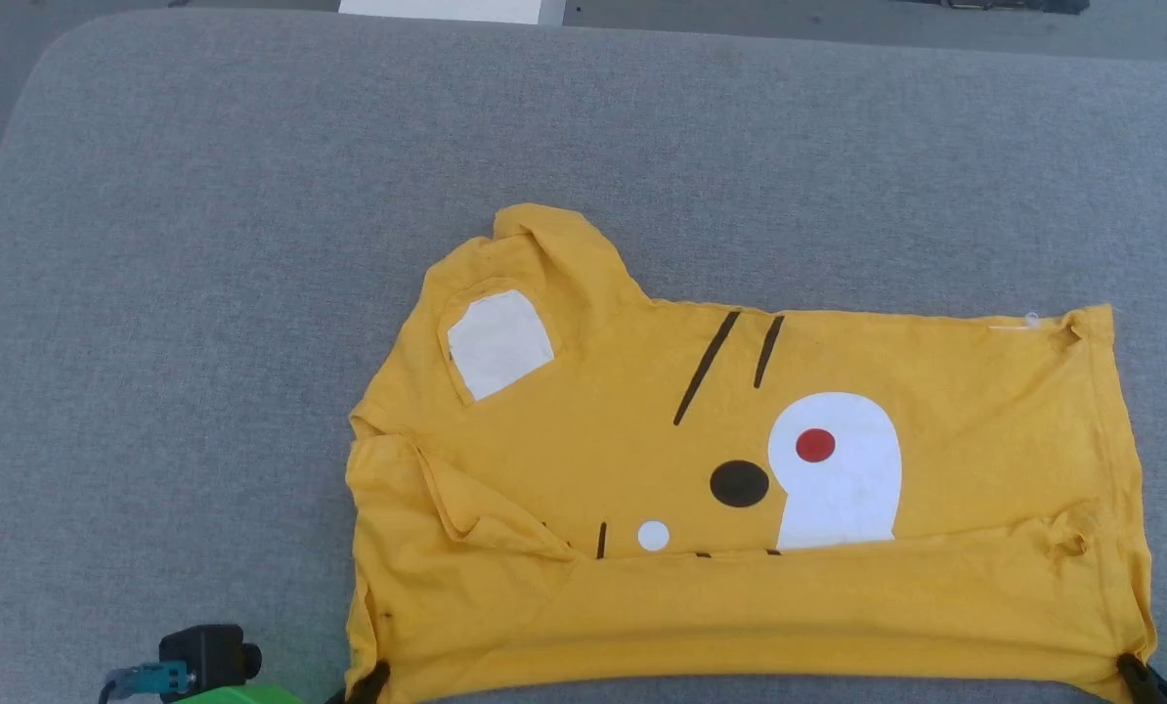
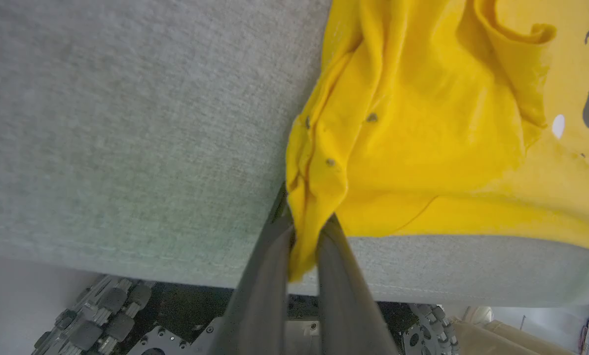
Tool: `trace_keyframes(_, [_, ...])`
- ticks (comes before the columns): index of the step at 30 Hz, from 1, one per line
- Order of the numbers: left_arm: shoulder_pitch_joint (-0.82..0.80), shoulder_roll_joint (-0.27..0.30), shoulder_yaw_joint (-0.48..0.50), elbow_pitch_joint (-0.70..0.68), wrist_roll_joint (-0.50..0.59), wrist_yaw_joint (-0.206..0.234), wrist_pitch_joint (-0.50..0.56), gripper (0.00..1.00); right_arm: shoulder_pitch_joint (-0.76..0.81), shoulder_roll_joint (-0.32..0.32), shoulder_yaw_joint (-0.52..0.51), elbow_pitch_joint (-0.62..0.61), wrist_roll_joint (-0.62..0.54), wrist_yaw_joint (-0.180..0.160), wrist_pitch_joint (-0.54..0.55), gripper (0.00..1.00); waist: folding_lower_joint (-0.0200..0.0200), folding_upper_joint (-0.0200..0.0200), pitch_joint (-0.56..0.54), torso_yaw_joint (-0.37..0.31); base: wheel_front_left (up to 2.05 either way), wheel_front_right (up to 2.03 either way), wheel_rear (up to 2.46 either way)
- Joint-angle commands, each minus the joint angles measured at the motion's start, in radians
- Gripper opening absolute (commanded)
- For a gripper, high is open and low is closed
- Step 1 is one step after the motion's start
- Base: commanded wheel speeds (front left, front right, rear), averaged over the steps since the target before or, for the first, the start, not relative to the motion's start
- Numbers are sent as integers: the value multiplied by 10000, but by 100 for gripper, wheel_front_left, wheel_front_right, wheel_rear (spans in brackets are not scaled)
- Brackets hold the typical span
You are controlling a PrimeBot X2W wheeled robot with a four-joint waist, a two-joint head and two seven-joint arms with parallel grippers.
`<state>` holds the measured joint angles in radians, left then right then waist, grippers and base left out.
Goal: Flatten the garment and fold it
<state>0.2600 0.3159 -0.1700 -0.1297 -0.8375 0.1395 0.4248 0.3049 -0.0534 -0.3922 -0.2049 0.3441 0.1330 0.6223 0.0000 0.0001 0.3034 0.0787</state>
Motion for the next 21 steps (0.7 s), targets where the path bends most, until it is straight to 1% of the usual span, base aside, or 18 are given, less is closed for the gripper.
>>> trace_keyframes(1, [41, 92, 136, 454, 61, 70, -63, 47, -80, 31, 0, 257, 34, -23, -129, 16, 0, -1, -36, 19, 0, 0, 0])
trace_keyframes(2, [-13, 45, 186, 442, 59, 29, -221, 100, -181, 31, -13, 243, 83, -23, -357, 100, 0, -1, -58, 29, 0, 0, 0])
trace_keyframes(5, [-132, -132, 371, 331, -75, -70, -599, 100, -419, 31, -58, 220, 260, -23, -774, 100, 0, -1, -139, 27, 0, 0, 0])
trace_keyframes(9, [-345, -457, 899, -352, -641, -396, -1226, 100, -829, 31, -124, -294, 379, -23, -1448, 100, 0, -1, -220, -49, 0, 0, 0])
trace_keyframes(11, [-526, -444, 1231, -842, -815, -560, -1508, 100, -1109, 31, -273, -645, 220, -23, -1872, 100, 0, -1, -206, -105, 0, 0, 0])
trace_keyframes(12, [-664, -346, 1421, -1107, -758, -633, -1700, 100, -1290, 31, -321, -839, 74, -23, -2141, 100, 0, -1, -177, -148, 0, 0, 0])
trace_keyframes(14, [-997, -130, 1766, -1532, -372, -703, -2229, 100, -1655, 31, -304, -1202, -303, -23, -2744, 100, 0, -1, -102, -230, 0, 0, 0])
trace_keyframes(16, [-1432, 86, 2006, -1850, 340, -830, -3031, 100, -1988, 31, -53, -1550, -808, -23, -3474, 100, 0, -1, 10, -316, 0, 0, 0])
trace_keyframes(18, [-1880, 115, 2134, -1963, 1111, -922, -4040, 100, -2227, 31, 130, -1618, -1199, -23, -4160, 100, 0, -1, 130, -412, 0, 0, 0])
trace_keyframes(20, [-2177, 83, 2075, -1868, 1968, -924, -4992, 100, -2402, 31, 388, -1562, -1483, -23, -4740, 100, 0, -1, 240, -499, 0, 0, 0])
trace_keyframes(21, [-2270, 104, 2026, -1786, 2259, -906, -5229, 100, -2459, 31, 442, -1509, -1568, -23, -4888, 100, 0, -1, 273, -524, 0, 0, 0])
